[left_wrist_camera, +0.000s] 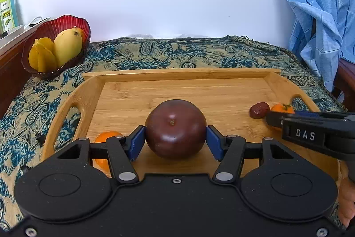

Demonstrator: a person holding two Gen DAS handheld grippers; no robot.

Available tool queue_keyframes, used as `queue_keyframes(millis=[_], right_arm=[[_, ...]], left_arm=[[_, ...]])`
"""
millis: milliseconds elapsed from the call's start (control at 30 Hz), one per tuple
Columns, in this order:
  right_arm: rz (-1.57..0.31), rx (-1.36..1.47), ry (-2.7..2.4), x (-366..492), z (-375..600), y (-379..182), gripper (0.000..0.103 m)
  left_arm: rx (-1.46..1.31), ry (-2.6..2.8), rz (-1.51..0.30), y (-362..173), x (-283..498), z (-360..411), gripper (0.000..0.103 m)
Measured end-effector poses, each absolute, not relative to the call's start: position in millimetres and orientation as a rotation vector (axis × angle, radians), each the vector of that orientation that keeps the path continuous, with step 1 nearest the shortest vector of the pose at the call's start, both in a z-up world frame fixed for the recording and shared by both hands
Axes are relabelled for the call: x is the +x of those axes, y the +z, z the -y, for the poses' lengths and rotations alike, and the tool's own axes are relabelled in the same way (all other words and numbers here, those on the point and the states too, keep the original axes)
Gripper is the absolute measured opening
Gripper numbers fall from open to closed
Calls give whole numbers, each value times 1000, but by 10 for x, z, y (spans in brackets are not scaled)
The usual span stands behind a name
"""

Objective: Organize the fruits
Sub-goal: 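Carry the plum with the left gripper while the right gripper carries the tangerine onto the tray, then open both grippers to release the plum and tangerine on the tray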

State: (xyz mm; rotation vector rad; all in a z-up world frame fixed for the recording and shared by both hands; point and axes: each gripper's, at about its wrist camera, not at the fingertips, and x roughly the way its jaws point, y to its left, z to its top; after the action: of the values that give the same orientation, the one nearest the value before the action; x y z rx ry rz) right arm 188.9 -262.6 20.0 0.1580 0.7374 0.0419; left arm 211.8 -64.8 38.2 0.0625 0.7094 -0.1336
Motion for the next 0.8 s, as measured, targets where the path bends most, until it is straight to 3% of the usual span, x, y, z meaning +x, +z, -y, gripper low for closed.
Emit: queue_keyframes(millis=[333, 533, 800], right_arm=[[-753, 164, 54, 1887, 2636, 193, 44], [-761, 177, 73, 1828, 2690, 200, 50], [-753, 174, 96, 1693, 2775, 234, 64]], left_arm=[[99, -136, -702, 350, 2120, 674, 59], [111, -131, -703, 349, 2103, 692, 61], [113, -136, -716, 354, 2022, 679, 76]])
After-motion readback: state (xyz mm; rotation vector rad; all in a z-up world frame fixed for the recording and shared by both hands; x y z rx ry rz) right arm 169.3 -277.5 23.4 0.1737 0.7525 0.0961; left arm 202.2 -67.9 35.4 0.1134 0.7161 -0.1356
